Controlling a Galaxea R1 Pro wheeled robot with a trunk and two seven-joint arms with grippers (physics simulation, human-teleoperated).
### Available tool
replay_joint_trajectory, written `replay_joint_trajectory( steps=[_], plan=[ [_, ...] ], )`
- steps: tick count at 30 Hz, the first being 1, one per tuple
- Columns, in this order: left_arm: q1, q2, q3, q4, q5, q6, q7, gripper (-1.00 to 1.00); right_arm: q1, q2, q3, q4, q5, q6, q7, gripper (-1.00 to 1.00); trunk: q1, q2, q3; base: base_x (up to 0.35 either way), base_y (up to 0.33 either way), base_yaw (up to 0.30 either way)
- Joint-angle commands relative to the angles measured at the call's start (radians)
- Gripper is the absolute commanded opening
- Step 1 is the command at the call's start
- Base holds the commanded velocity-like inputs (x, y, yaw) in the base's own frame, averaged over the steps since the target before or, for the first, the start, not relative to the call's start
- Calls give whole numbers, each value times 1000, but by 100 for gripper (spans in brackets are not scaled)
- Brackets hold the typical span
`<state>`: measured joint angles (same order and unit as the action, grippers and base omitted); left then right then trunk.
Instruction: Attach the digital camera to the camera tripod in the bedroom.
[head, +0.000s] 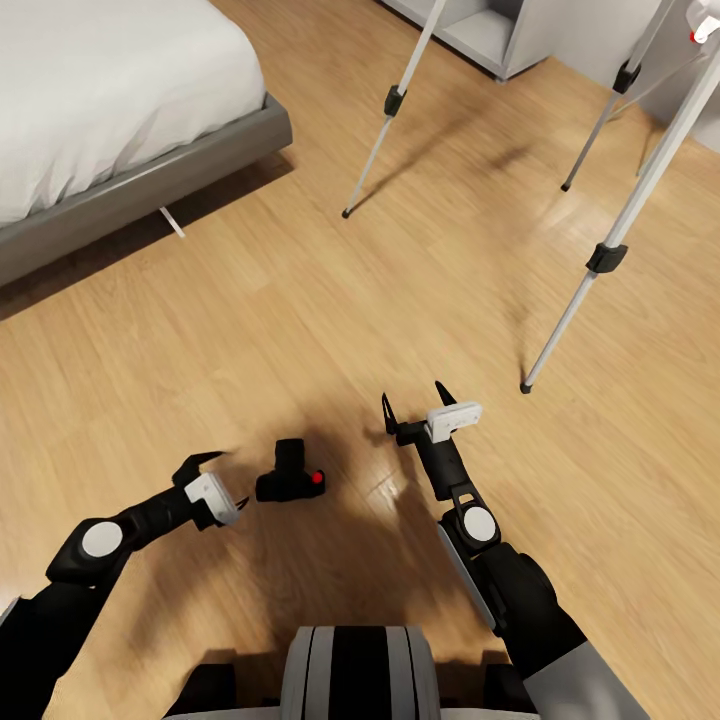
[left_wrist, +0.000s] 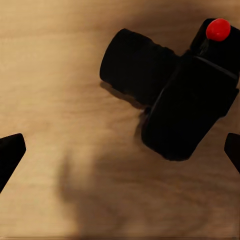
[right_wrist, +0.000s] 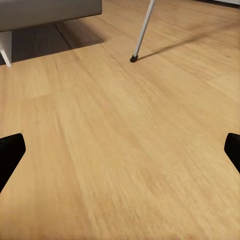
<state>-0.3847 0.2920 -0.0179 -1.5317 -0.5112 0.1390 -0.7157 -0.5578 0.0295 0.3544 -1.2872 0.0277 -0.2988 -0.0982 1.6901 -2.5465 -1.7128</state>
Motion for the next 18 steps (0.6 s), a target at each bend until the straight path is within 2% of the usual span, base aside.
replay_joint_trajectory(
  steps=[1,10,14,18],
  plan=[
    [0,1,3,-3,-3,7,-10,100,-1,0,2,0,3,-2,-8,100,0,0,0,0,0,0],
    [0,-7,15,-13,-3,1,-30,100,-1,0,2,1,3,-2,-8,100,0,0,0,0,0,0],
    [0,-47,22,-18,-2,4,-29,100,-1,0,2,1,3,-2,-8,100,0,0,0,0,0,0],
    [0,-67,49,-15,-2,5,-27,100,-1,0,2,0,3,-2,-8,100,0,0,0,0,0,0]
  ],
)
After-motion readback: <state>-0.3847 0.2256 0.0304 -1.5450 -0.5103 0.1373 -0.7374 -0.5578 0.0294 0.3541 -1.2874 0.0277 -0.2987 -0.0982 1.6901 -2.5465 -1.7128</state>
